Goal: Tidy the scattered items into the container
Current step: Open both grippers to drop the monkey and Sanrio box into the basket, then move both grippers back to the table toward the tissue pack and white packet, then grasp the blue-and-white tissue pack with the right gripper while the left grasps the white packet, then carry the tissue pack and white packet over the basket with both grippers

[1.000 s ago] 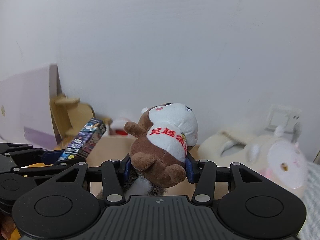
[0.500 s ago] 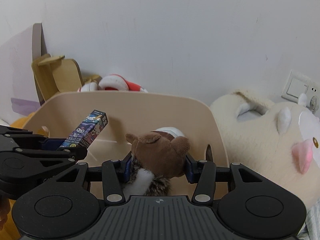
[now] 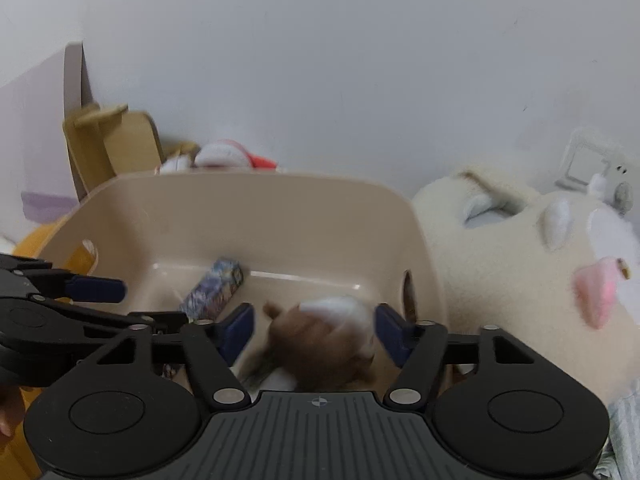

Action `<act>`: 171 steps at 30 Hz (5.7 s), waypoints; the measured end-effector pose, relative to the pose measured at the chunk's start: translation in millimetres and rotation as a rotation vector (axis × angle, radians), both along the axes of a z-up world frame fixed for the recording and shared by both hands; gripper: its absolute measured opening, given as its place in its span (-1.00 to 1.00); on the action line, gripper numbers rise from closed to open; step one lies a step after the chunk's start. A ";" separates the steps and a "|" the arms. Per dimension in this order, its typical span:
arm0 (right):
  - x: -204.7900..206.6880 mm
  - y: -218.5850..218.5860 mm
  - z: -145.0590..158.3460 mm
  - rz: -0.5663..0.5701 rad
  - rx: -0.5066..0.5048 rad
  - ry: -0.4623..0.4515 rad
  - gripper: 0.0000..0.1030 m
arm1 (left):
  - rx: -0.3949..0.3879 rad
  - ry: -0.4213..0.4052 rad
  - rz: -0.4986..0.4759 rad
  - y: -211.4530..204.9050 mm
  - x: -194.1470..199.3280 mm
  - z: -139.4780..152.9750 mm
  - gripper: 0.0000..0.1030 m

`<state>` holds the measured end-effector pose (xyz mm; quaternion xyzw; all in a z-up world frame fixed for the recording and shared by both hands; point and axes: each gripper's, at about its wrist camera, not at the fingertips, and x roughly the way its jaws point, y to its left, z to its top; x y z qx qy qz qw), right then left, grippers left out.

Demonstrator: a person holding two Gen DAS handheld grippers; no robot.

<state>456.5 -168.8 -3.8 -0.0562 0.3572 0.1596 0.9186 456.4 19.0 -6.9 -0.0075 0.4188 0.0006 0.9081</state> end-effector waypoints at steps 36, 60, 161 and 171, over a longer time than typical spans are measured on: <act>-169.2 -78.3 22.1 -0.021 -0.010 -0.203 1.00 | 0.042 -0.167 -0.021 19.6 -198.7 22.0 0.66; -189.5 -44.8 -54.7 0.038 -0.027 -0.081 1.00 | -0.073 -0.033 0.005 -2.3 -245.4 -60.9 0.66; -221.0 -57.7 37.0 0.065 0.059 -0.288 -0.14 | -0.002 -0.355 0.040 4.5 -229.3 42.9 -0.40; -175.4 -47.0 62.6 0.058 0.078 -0.322 -0.14 | -0.022 -0.369 0.019 -0.6 -171.1 65.7 -0.40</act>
